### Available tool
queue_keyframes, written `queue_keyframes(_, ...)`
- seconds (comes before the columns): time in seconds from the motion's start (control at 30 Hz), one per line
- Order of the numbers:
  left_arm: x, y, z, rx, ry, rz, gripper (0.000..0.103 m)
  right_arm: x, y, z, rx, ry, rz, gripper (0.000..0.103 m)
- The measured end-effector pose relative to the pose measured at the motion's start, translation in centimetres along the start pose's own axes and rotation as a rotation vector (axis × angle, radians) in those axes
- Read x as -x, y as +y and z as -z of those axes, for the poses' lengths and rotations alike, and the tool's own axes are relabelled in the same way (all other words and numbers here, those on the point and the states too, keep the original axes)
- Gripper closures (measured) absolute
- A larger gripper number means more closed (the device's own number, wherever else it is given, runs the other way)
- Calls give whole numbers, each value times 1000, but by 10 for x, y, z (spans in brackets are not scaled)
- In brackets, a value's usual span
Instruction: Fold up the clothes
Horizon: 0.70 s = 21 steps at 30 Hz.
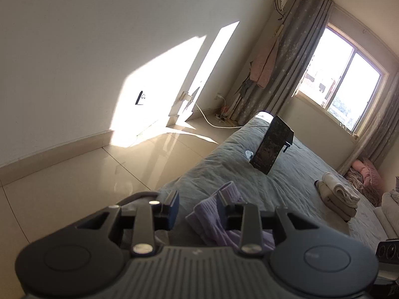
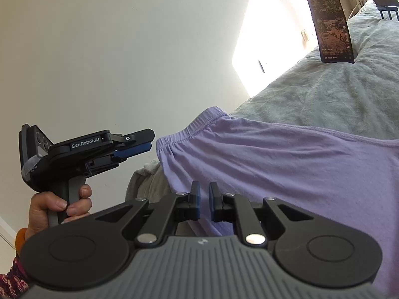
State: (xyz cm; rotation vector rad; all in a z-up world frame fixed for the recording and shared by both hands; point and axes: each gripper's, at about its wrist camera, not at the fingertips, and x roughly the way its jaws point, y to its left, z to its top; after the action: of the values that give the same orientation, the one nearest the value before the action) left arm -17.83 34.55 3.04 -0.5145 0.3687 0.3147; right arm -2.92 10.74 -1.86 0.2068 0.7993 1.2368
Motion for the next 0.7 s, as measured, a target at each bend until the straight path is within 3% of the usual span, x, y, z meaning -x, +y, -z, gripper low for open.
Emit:
queue_keyframes(0.23,-14,-27,11,-116,55,150,66,1,3,11,10,12,-6,88)
queue_keyframes(0.33,-31,-24,22,-128,101,86,66,8,3,12,18,13,0,88)
queue_keyframes(0.4,-37,-14,28,-118,101,63,80,14,-2,13,13,10,8,88)
queue_keyframes(0.47,-36,-6,30,-88,91,79,81,21,-7,13,3,5,18,88)
queue_keyframes(0.53,-33,-7,29,-66,89,98,79,28,-12,14,-9,0,26,88)
queue_keyframes(0.6,-28,-12,28,-57,90,112,66,36,-16,13,-14,-4,40,88)
queue_keyframes(0.7,-25,-31,26,-107,81,115,62,47,-21,12,-12,-7,76,86)
